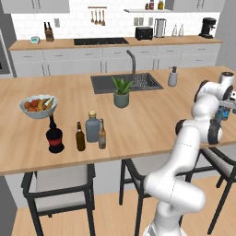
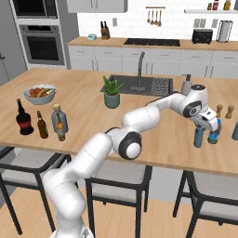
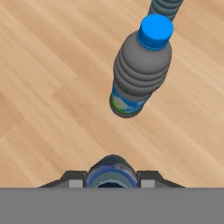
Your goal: Move the plastic bottles in the middle to the plastics group, and the glass bottles in the middle to the glass group.
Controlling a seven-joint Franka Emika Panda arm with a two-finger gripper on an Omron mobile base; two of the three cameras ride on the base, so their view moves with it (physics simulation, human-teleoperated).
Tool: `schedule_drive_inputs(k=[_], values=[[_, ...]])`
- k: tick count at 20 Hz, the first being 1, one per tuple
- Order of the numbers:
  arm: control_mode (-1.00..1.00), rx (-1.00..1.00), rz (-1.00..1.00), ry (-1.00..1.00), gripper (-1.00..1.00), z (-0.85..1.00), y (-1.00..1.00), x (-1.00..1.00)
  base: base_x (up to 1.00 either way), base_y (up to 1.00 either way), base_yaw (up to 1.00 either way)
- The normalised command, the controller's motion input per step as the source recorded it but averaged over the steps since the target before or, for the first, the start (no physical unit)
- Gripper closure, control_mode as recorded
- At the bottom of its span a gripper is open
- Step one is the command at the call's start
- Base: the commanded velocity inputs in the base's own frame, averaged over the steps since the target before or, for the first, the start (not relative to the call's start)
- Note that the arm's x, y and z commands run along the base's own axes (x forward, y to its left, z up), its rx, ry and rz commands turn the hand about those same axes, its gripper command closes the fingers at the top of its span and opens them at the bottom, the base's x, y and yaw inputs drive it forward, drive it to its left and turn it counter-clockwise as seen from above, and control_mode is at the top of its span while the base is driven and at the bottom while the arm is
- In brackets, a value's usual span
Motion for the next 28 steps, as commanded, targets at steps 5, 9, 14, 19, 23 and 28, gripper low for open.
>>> schedule_drive_inputs(k=[5,9,14,19,23,28], values=[[-1.00,0.00,0.00,0.01,1.00,-0.47,-0.08,-0.07,0.00,0.00,0.00],[-1.00,0.00,0.00,0.00,-1.00,-0.45,-0.07,-0.14,0.00,0.00,0.00],[-1.00,0.00,0.00,0.00,-1.00,-0.22,-0.09,-0.18,0.00,0.00,0.00],[-1.00,0.00,0.00,-0.01,-1.00,-0.01,0.03,-0.26,0.00,0.00,0.00],[-1.00,0.00,0.00,0.00,-1.00,0.02,0.09,-0.10,0.00,0.00,0.00],[-1.00,0.00,0.00,0.00,-1.00,0.11,0.27,-0.34,0.00,0.00,0.00]])
